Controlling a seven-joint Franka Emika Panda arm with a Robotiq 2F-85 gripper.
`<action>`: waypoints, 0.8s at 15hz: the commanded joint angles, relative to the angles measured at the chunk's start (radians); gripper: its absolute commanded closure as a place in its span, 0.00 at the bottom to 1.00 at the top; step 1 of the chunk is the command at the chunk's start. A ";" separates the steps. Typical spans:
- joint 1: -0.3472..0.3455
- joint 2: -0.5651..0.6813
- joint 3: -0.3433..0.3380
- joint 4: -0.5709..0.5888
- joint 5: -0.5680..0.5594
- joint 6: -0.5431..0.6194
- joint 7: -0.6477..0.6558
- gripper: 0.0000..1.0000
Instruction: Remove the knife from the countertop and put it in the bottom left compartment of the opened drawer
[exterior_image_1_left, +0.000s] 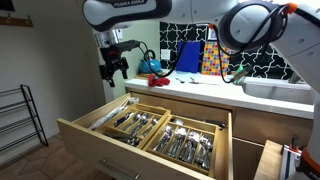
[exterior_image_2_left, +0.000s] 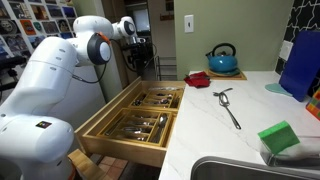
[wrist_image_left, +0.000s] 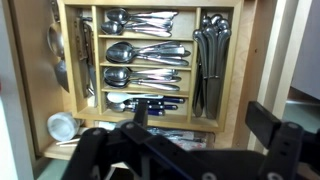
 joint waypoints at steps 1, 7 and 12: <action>0.023 -0.185 -0.014 -0.238 -0.101 0.022 -0.074 0.00; -0.015 -0.396 0.013 -0.481 -0.168 0.158 -0.235 0.00; -0.057 -0.574 0.008 -0.694 -0.137 0.292 -0.347 0.00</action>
